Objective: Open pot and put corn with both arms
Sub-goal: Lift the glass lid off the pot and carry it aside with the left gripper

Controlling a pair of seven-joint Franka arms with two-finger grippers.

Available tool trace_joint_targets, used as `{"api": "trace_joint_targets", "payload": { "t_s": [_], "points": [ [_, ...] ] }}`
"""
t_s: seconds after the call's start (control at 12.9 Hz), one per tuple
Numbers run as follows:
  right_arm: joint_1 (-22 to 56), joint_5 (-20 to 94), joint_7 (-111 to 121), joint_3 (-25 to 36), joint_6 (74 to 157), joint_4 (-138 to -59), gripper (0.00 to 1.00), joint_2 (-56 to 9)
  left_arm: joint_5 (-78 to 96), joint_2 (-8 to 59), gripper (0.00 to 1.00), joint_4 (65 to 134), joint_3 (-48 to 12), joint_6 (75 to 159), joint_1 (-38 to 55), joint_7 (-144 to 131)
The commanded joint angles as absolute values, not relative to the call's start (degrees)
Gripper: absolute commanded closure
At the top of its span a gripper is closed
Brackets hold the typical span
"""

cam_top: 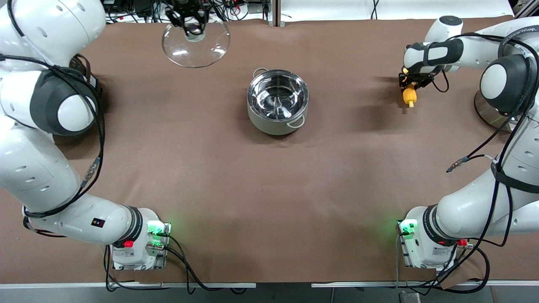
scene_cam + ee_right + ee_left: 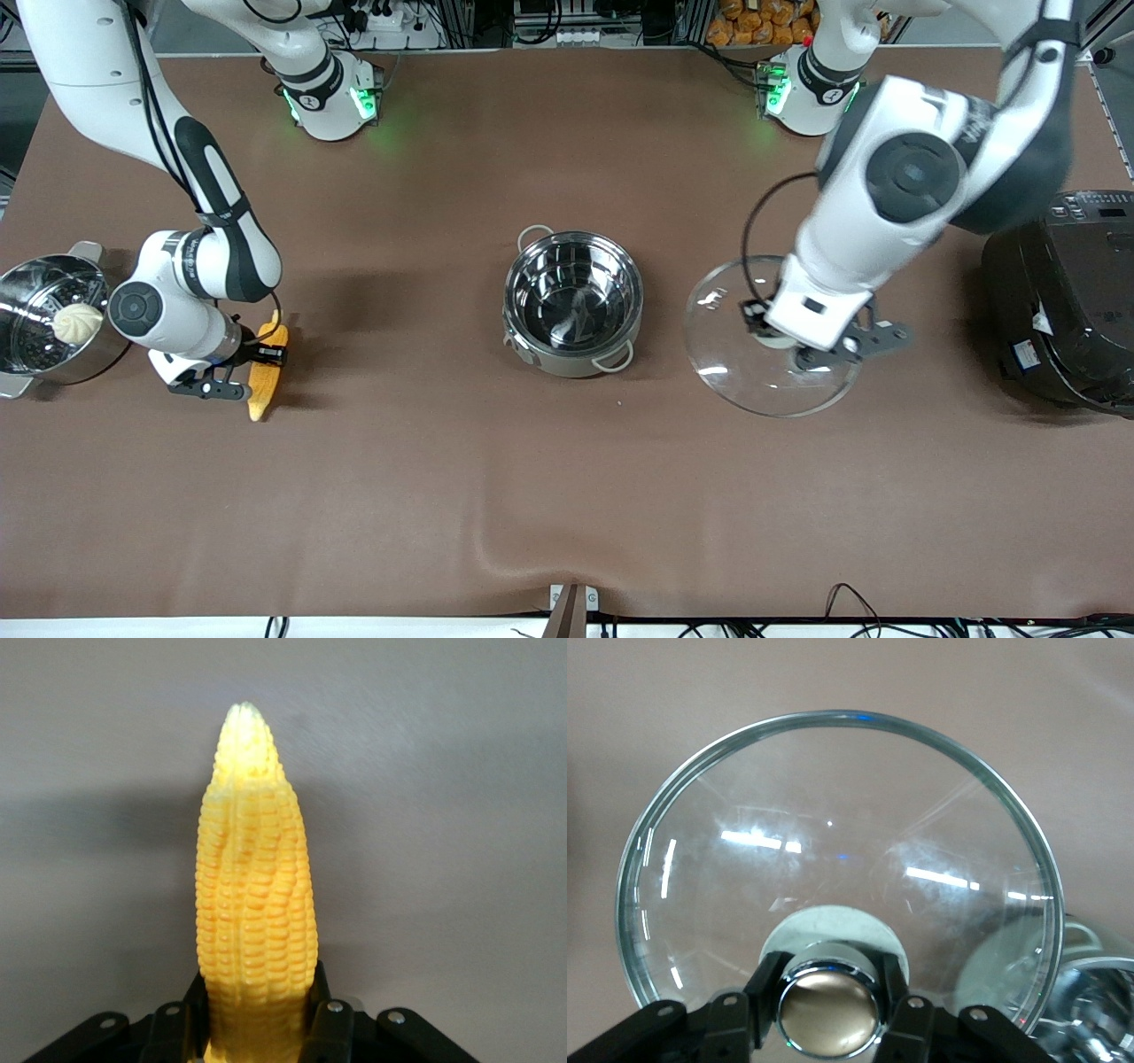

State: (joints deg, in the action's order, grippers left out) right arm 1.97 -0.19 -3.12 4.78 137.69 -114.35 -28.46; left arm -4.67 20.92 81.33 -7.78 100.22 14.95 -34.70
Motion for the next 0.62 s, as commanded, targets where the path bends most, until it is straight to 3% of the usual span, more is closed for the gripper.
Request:
{"api": "trace_joint_targets", "payload": {
  "t_s": [0.0,0.23,0.54],
  "points": [
    [2.11,-0.26,-5.09,3.25,130.72,-109.97,1.0,-26.46,-3.69,17.23,1.0,89.01,-8.79,105.88,10.39,-27.89],
    [2.98,-0.35,-10.62,-1.3,120.46,-102.86,1.0,-24.44,-3.69,15.3,1.0,99.55,-8.79,114.93,5.47,-18.67],
    [9.12,-0.26,-25.19,-4.57,103.13,-89.85,1.0,-24.35,-3.69,17.13,1.0,106.6,-8.7,120.92,2.29,-13.36]
  ]
}}
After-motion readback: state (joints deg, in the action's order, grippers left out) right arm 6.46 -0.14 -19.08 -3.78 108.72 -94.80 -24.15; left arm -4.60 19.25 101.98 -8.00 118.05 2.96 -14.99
